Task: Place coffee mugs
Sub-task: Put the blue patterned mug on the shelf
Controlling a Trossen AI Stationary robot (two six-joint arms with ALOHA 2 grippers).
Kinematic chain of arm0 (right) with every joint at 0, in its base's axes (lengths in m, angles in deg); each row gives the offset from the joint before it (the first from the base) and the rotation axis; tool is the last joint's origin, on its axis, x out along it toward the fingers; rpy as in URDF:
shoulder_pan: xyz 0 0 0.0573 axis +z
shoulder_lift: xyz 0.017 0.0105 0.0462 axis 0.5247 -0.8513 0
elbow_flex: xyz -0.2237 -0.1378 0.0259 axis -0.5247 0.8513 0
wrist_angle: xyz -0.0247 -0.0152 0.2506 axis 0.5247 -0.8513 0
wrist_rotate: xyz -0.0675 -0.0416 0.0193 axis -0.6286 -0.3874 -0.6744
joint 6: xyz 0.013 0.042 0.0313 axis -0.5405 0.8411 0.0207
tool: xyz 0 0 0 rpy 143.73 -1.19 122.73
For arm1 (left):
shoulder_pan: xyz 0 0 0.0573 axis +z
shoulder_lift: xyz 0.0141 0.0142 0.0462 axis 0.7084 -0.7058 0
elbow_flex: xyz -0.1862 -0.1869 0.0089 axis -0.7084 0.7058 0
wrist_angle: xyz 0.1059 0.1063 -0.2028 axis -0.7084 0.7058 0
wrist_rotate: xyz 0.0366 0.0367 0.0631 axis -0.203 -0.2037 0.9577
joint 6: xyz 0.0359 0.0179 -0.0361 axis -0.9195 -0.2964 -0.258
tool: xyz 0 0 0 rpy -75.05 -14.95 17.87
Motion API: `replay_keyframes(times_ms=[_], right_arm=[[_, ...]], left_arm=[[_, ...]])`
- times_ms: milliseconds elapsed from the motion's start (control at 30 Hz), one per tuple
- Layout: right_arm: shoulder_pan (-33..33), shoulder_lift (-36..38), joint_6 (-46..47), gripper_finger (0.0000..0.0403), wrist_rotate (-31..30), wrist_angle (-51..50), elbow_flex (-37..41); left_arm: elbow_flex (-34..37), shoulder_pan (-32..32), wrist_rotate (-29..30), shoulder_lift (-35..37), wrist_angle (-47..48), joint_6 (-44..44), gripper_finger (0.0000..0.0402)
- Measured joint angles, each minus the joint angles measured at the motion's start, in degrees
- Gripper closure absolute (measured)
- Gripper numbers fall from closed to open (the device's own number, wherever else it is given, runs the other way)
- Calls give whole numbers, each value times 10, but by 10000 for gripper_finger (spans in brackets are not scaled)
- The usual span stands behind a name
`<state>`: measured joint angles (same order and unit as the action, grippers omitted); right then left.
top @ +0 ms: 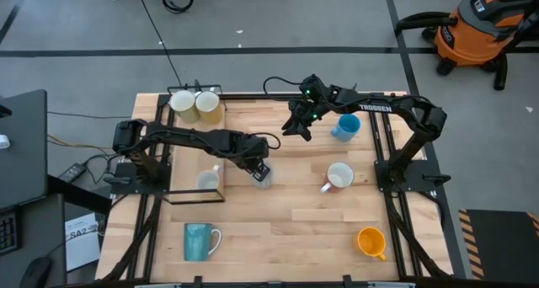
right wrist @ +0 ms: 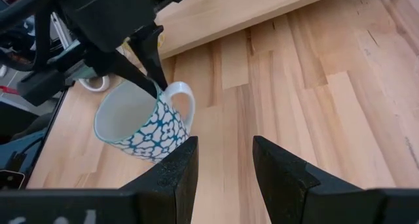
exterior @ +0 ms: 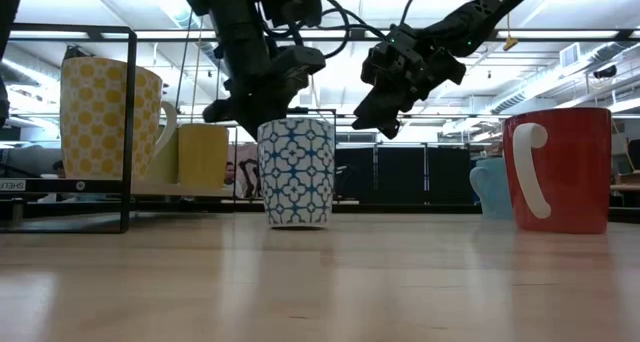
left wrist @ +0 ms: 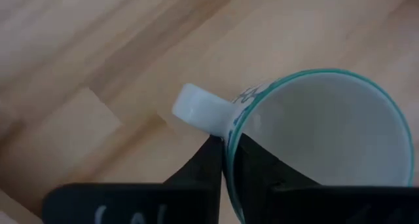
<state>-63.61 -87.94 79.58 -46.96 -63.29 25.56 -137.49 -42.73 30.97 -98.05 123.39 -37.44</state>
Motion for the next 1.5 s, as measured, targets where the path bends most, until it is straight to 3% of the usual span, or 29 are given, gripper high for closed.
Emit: replay_keyframes(times_ms=[400, 767, 867, 1167, 1500], right_arm=[[0, 0, 0, 252, 0, 0, 0], [0, 0, 0, 252, 0, 3, 0], [0, 0, 2, 252, 0, 4, 0], [1, 0, 17, 252, -73, -1, 0], [1, 0, 17, 252, -75, -1, 0]], left_arm=[[0, 20, -3, 0, -4, -275, 373], [1, 21, 2, 19, 4, -445, 375], [-8, 21, -20, 25, 12, -476, 375], [-104, 21, -30, 26, 87, -562, 375], [-252, 21, -31, 27, 201, -634, 375]])
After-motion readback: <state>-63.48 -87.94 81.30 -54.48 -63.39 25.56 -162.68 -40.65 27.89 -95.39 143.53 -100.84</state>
